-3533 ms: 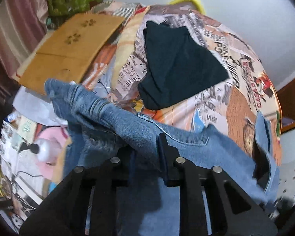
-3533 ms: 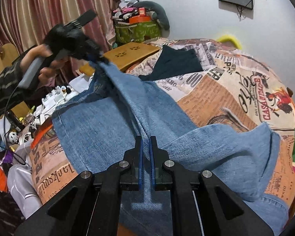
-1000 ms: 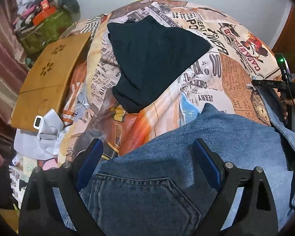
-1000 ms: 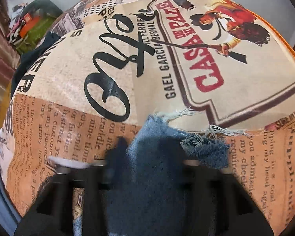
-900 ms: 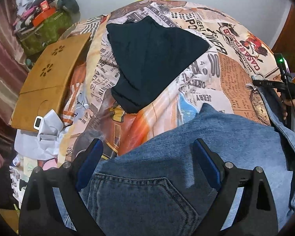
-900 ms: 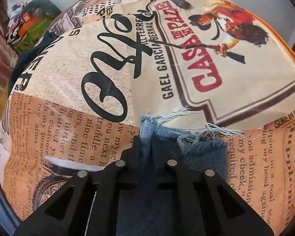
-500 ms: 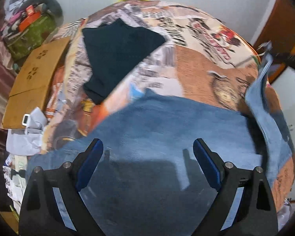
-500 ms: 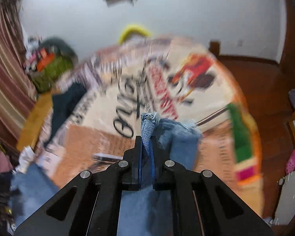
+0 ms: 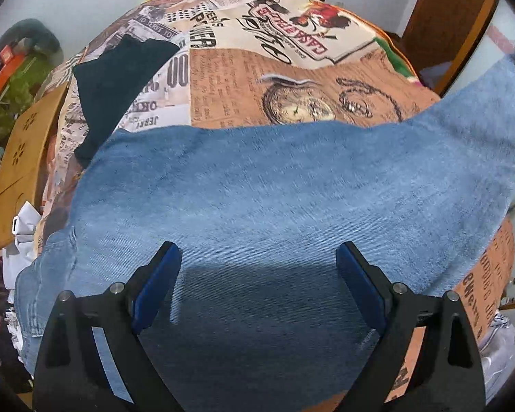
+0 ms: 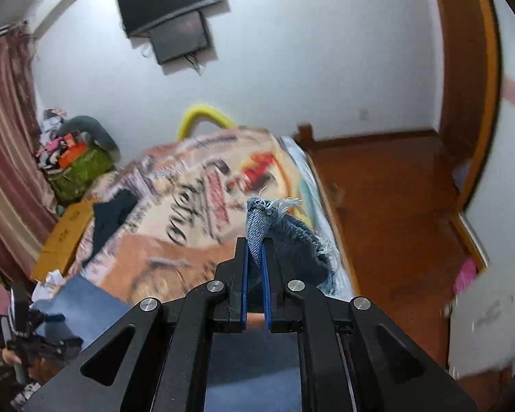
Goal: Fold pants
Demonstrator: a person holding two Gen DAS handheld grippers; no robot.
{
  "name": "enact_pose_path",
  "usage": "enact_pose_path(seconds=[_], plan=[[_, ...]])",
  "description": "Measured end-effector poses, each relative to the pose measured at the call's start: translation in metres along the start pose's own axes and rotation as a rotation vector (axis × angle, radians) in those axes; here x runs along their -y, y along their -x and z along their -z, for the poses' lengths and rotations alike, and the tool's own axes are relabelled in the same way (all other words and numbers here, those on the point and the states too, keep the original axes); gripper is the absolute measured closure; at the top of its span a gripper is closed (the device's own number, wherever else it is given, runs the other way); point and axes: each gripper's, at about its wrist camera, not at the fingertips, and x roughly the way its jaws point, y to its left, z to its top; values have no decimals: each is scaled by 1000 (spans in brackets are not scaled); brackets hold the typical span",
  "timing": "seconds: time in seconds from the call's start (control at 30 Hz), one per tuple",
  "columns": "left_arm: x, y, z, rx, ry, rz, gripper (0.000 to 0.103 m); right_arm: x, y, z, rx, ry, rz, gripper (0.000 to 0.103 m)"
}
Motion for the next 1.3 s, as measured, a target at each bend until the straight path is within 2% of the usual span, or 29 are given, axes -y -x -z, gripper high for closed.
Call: enact_pose_path(seconds=[0.3, 0.37, 0.43, 0.53, 0.6, 0.67, 0.7, 0.73, 0.87, 1.07, 1.3], plan=[[1, 2, 4, 16, 10, -7, 9, 61, -7, 81, -172, -96, 68, 96], [1, 3, 5, 19, 12, -8, 9, 69, -8, 94, -207, -102, 87, 94], [2, 3, 5, 23, 11, -9, 9, 73, -9, 105, -251, -86, 138, 86], [-1, 6, 6, 32, 15, -15, 9, 74, -8, 109, -288, -65, 203, 82], [-6, 9, 6, 43, 28, -19, 9, 73, -3, 104, -277, -60, 247, 76], [-15, 16, 6, 63, 52, -20, 9, 68, 6, 96, -228, -42, 291, 66], [-19, 19, 6, 72, 62, -20, 9, 63, 12, 90, -197, -31, 299, 58], [-25, 24, 6, 85, 75, -22, 9, 58, 17, 85, -166, -20, 303, 55], [-55, 49, 7, 148, 129, -44, 9, 22, 28, 66, -85, 45, 230, 55], [-118, 84, 19, 225, 224, -104, 9, -65, 15, 50, -28, 164, 42, 55], [-207, 101, 48, 233, 349, -183, 9, -184, -31, 56, -62, 317, -195, 54]])
